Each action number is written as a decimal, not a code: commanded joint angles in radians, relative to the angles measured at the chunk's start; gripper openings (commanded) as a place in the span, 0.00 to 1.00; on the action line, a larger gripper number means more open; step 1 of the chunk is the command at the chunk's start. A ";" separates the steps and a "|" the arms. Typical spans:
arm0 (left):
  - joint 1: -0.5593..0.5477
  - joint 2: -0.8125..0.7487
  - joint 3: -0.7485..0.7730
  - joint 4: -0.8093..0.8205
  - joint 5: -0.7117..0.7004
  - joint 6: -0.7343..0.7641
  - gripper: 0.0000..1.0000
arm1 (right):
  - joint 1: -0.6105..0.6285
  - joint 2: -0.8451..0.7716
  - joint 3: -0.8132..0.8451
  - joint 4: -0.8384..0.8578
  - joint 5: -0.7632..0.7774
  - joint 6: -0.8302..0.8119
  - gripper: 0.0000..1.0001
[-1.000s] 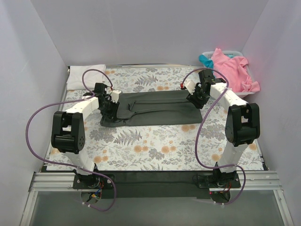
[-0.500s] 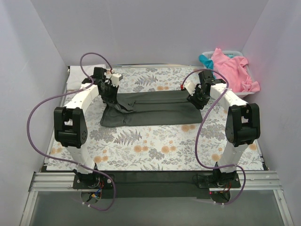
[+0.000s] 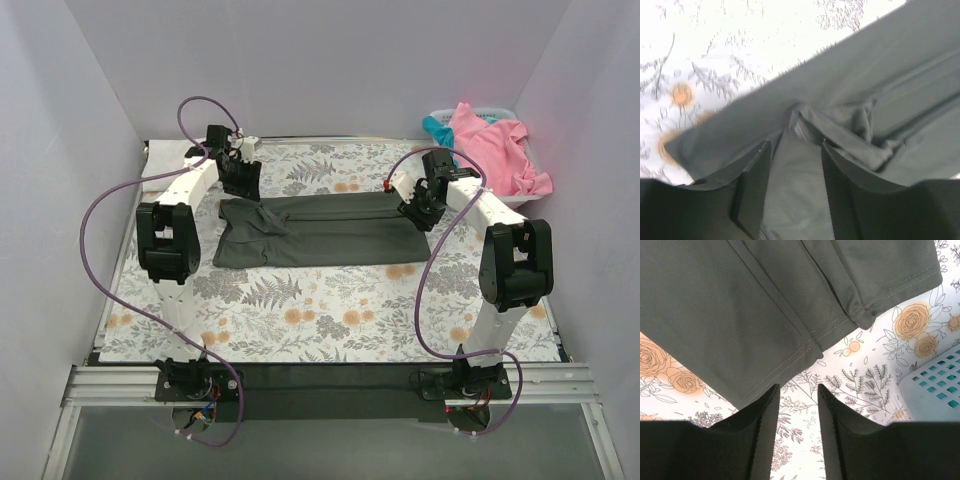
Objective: Fold and stack the t-shirts
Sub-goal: Fold the tshirt
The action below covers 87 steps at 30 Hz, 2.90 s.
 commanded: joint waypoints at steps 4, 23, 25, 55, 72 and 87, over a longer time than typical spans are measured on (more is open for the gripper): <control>0.030 -0.331 -0.242 0.028 0.122 -0.042 0.29 | -0.001 0.015 0.036 -0.009 -0.067 0.027 0.29; -0.114 -0.030 -0.186 0.140 0.054 -0.160 0.16 | 0.033 0.259 0.173 -0.008 -0.103 0.088 0.31; -0.116 0.021 -0.143 0.116 0.045 -0.149 0.18 | 0.037 0.256 0.144 -0.008 -0.091 0.079 0.31; -0.093 -0.287 -0.495 0.108 -0.145 -0.344 0.32 | 0.086 -0.108 -0.136 -0.284 -0.232 0.011 0.22; -0.093 0.299 0.288 0.054 -0.150 -0.176 0.31 | 0.138 0.096 -0.131 -0.173 -0.247 0.070 0.18; -0.126 -0.029 -0.079 0.137 -0.102 -0.215 0.36 | 0.396 0.029 -0.342 -0.138 -0.457 0.180 0.19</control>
